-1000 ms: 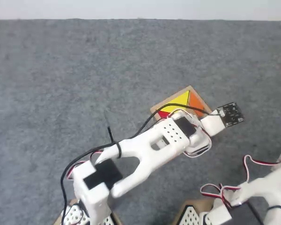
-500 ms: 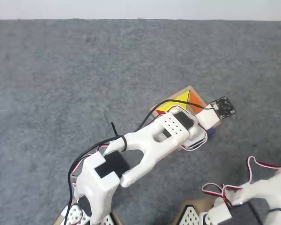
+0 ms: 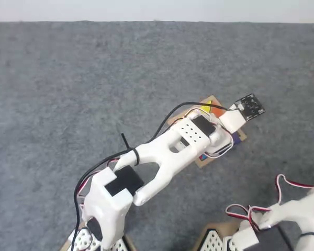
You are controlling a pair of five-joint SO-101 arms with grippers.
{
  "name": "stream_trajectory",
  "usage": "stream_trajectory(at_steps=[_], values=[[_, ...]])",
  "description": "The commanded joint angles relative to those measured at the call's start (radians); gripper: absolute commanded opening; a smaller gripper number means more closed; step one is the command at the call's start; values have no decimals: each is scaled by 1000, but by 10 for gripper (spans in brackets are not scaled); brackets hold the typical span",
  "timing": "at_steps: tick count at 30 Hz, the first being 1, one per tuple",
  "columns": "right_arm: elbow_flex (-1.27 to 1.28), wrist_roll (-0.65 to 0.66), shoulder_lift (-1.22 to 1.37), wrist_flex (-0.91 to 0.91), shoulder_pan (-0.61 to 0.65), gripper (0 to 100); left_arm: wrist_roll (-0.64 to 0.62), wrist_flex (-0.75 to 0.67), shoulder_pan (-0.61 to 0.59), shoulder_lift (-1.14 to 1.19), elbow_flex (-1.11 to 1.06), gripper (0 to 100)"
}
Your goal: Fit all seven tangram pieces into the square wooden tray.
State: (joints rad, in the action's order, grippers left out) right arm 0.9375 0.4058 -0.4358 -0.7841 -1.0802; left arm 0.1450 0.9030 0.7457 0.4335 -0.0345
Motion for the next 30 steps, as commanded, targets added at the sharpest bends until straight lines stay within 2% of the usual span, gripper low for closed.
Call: stream_trajectory(at_steps=[1,11,16,24,30], values=[[-8,11,-42,1,13,9,14,-17,-5,-11,48,160],[-8,11,-42,-1,12,9,6,-18,37,12,70,161],[-8,11,-42,1,13,9,6,-14,32,114,153,161],[-8,11,-42,1,15,9,12,114,-35,236,409,160],[-8,11,-42,-2,31,9,14,120,-40,282,455,160]])
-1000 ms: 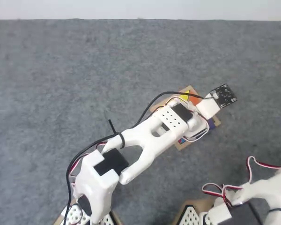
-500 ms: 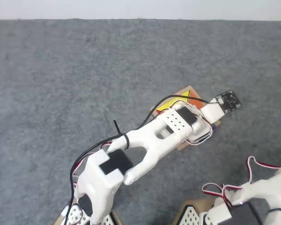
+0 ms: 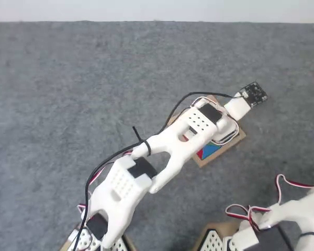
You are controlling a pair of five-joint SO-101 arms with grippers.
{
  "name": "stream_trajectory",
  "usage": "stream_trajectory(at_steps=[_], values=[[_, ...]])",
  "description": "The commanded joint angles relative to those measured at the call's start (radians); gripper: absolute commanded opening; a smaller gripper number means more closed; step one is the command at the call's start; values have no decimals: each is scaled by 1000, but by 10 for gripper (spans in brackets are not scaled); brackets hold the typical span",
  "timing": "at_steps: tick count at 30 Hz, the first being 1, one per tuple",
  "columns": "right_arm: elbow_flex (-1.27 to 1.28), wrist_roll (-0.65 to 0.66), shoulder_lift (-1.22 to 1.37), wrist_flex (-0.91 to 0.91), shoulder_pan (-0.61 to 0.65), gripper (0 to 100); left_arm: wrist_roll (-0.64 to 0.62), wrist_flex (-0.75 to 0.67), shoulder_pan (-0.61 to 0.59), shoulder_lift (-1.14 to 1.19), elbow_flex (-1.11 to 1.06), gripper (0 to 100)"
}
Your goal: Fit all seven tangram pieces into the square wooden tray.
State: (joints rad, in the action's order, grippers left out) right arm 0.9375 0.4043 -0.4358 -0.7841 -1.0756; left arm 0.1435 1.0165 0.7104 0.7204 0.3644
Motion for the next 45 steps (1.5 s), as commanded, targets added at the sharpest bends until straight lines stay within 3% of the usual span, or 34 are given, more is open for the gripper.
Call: stream_trajectory(at_steps=[1,7,15,22,27,33,36,40,45], values=[[-8,12,-42,-4,30,9,15,6,-5,2,56,160],[-8,12,-42,-5,30,9,29,20,-11,-11,76,159],[-8,11,-44,-10,56,8,-9,92,-106,-49,105,149],[-25,11,-156,-113,153,8,-54,201,-203,-284,105,132],[-23,8,-423,-280,295,8,-55,321,-281,-525,105,130],[-12,-9,-780,-544,552,7,-55,431,-463,-750,77,130],[83,0,-944,-530,601,7,-51,436,-534,-878,-21,130],[247,2,-1162,-516,628,7,-48,407,-601,-1109,-315,133],[308,-2,-1382,-519,624,7,-54,169,-675,-1450,-862,134]])
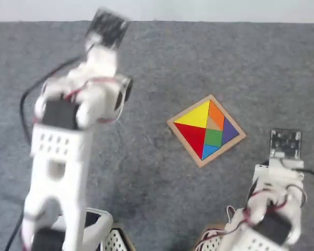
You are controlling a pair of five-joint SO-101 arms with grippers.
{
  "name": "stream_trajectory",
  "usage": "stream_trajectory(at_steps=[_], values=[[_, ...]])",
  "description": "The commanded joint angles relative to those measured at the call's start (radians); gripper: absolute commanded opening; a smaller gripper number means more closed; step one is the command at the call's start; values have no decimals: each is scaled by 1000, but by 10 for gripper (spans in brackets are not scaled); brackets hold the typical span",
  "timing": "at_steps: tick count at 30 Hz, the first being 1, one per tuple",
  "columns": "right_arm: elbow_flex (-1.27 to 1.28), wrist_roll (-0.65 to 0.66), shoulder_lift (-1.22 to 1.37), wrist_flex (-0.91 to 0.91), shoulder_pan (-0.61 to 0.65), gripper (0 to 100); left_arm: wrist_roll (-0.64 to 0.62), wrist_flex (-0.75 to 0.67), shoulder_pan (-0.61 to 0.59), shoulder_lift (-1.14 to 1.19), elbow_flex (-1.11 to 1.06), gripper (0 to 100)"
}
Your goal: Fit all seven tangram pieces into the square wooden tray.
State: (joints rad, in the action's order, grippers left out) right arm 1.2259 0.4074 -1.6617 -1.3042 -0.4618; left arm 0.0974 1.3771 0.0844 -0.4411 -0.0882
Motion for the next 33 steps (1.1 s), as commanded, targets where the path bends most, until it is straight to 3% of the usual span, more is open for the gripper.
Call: stream_trajectory(at_steps=[1,7,11,14,19,29,33], values=[[26,-5,-163,4,10,7,-9,-236,-54,-347,-515,134],[28,-5,-117,13,27,7,-9,-327,-137,-660,-914,135],[29,-5,-117,13,130,7,2,-353,-215,-829,-1035,135],[29,-5,-117,13,208,7,75,-382,-227,-930,-1144,135],[75,-3,-117,50,326,7,75,-434,-245,-1071,-1336,135],[364,0,-119,176,363,7,75,-476,-255,-1358,-1595,135],[400,-2,-119,182,361,7,74,-454,-255,-1379,-1593,134]])
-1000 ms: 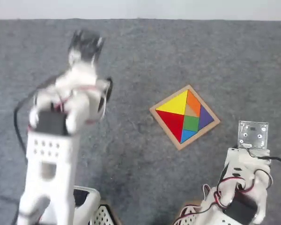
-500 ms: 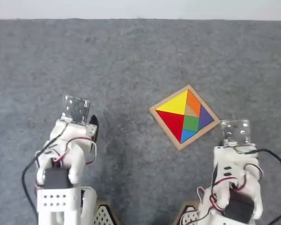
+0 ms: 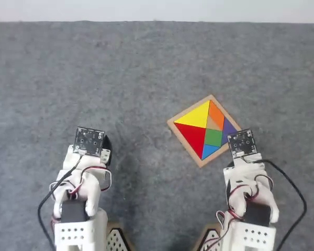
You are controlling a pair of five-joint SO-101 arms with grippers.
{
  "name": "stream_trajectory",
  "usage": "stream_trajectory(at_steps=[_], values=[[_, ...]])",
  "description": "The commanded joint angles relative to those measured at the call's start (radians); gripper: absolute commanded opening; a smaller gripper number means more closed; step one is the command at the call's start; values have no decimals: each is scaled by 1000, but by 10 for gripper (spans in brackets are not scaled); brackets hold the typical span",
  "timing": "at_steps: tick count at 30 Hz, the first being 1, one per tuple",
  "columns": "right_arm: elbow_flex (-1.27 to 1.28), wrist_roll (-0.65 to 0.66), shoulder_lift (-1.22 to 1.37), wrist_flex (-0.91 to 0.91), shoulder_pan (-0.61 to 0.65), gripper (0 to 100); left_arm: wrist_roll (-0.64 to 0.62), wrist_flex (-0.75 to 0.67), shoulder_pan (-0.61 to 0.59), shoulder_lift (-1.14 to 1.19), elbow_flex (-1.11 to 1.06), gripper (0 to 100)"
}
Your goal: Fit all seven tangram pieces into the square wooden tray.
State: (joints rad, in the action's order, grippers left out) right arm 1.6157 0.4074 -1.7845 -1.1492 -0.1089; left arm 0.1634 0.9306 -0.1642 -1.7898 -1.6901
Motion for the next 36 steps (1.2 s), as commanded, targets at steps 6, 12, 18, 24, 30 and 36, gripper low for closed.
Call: stream_trajectory(at_steps=[6,12,18,24,30,36], values=[[69,2,4,47,1,9,11,2,-12,-18,7,134],[69,2,13,45,-10,8,15,157,-12,-20,7,134],[69,3,7,-122,-10,8,15,321,-11,-21,7,134],[69,3,4,-147,-5,8,14,330,-9,-23,7,133],[69,3,4,-147,-5,8,14,330,-9,-23,7,133],[69,3,4,-147,-5,8,14,330,-9,-23,7,133]])
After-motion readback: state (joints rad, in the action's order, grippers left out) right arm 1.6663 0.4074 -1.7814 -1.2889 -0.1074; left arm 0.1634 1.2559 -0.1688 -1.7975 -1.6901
